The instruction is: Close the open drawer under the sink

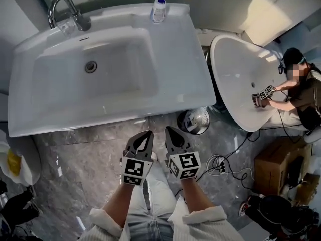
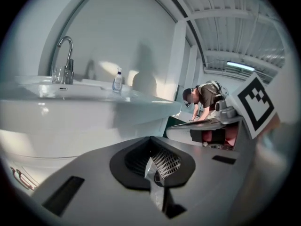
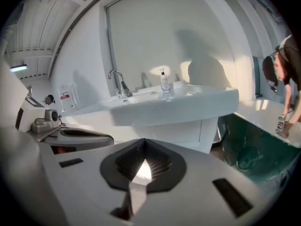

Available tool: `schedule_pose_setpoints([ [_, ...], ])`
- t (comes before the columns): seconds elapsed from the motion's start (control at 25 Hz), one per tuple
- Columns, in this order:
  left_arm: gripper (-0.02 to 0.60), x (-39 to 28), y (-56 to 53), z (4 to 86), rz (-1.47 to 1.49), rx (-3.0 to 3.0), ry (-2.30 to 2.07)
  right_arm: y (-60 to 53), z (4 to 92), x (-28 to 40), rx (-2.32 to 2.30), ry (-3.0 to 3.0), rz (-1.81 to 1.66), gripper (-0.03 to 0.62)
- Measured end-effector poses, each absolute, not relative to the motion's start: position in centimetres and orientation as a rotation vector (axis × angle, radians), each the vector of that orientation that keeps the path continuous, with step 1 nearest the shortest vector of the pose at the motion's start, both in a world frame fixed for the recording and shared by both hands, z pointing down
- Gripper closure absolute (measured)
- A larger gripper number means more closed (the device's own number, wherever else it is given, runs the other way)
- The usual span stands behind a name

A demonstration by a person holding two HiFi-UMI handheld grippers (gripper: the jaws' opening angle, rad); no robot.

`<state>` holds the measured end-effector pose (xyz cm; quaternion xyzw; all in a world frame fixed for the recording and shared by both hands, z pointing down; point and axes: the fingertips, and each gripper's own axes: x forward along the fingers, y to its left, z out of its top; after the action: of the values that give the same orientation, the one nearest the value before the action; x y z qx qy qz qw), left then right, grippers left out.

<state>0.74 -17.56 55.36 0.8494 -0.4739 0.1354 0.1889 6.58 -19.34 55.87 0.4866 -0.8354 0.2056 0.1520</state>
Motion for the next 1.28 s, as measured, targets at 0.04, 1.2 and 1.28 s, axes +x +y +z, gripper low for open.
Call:
schedule_pose_setpoints([
  [0.04, 0.566, 0.9, -17.7, 54.3, 0.357, 2.388, -1.335, -19.4, 55.0, 6.5, 1.399, -2.408, 0.585, 0.586],
  [1.2, 0.566, 3.6, -17.7, 27.4, 0.095, 2.711, -1.248, -18.3, 29.5, 5.7, 1.313, -2.715, 0.339, 0.586],
  [1.28, 0.566, 3.5, -17.1, 26.4, 0.086, 2.728, -1.243, -17.9, 28.0, 5.3, 1.296, -2.745, 0.33, 0.586],
])
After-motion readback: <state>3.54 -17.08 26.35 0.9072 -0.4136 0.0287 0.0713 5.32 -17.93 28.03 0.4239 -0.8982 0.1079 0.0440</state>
